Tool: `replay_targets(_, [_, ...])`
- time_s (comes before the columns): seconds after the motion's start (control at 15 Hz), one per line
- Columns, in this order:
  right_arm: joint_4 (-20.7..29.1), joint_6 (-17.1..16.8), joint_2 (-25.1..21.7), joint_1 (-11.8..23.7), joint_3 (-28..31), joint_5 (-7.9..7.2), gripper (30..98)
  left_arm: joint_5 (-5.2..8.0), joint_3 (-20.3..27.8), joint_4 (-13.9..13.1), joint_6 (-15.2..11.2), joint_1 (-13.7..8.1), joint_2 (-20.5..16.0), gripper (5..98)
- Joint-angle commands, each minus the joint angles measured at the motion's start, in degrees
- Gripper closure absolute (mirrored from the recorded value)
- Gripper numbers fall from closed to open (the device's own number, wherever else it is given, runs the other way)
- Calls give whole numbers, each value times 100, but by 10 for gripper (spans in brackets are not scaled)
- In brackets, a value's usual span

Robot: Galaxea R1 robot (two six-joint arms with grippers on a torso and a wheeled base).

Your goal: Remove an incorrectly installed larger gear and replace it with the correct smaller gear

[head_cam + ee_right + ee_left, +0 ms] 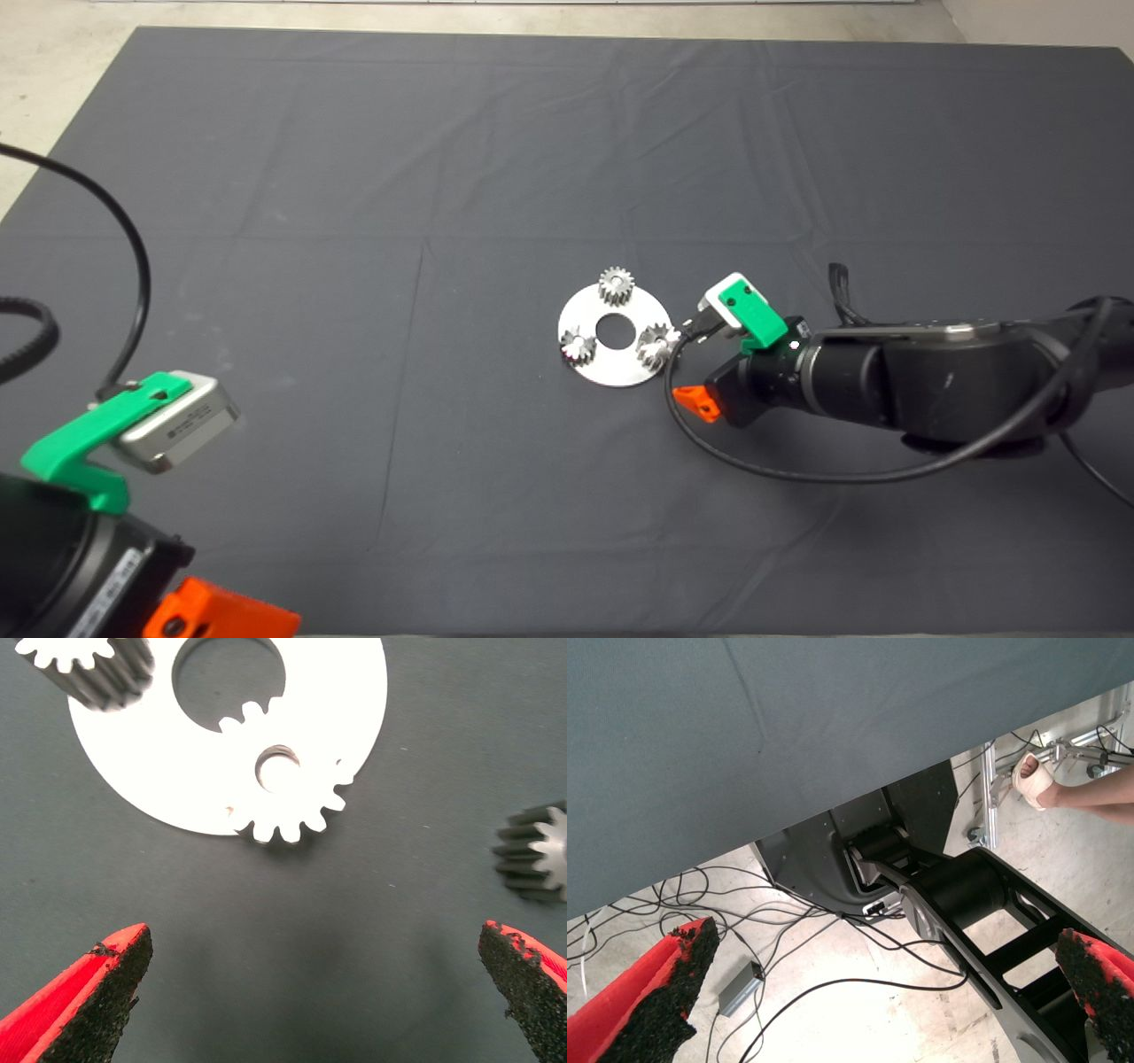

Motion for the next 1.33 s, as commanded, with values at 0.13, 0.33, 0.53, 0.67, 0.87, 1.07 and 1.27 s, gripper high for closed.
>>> replay_targets(0.13, [-419,-18,257,-71,-336,-145,307,6,92,-82,-23,-10,-2,60])
replay_targets(0.33, [-459,-18,314,-80,-609,-101,307,6,92,-82,-27,-10,-2,60])
replay_targets(0.53, [-459,-18,424,-80,-662,-83,307,6,92,-82,-27,-10,-2,60])
replay_targets(0.67, [-459,-9,507,-80,-825,-83,307,6,92,-82,-27,-10,-2,60])
replay_targets(0.87, [-458,-9,621,-70,-842,-66,307,6,91,-82,-27,-10,59,60])
replay_targets(1.07, [-459,17,700,-71,-859,-57,307,6,91,-82,-29,-10,86,60])
replay_targets(1.27, [-459,26,727,-62,-886,-65,307,6,91,-82,-27,-10,95,60])
